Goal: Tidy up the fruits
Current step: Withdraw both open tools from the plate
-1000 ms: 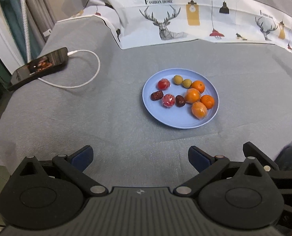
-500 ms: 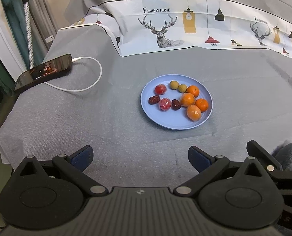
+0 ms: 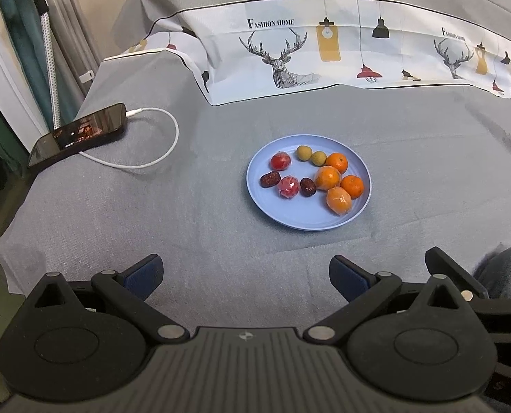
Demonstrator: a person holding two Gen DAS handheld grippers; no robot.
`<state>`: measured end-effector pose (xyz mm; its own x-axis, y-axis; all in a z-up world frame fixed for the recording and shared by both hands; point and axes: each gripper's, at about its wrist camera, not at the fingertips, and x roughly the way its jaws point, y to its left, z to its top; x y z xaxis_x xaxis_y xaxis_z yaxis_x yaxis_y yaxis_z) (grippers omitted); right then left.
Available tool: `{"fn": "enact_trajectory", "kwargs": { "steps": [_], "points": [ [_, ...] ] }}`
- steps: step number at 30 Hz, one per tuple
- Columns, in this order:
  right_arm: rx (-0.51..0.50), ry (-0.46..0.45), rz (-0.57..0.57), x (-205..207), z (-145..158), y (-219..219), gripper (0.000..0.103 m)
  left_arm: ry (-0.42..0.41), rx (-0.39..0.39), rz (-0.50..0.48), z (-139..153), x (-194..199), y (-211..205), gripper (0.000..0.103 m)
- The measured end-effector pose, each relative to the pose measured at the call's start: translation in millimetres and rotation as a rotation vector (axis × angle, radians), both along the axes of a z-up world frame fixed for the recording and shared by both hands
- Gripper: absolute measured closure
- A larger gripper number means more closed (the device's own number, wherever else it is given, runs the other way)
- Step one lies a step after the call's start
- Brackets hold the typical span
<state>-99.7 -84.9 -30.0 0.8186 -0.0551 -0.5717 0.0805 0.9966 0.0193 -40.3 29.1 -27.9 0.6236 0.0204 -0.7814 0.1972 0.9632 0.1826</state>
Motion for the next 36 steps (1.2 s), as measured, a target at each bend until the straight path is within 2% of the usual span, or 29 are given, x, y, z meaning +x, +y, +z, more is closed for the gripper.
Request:
{"fn": "enact_trajectory", "kwargs": {
  "steps": [36],
  "points": [
    [0.020, 0.023, -0.023, 0.9, -4.4, -5.8, 0.001, 0.005, 0.028, 0.016, -6.6, 1.3, -1.5, 0.000]
  ]
}}
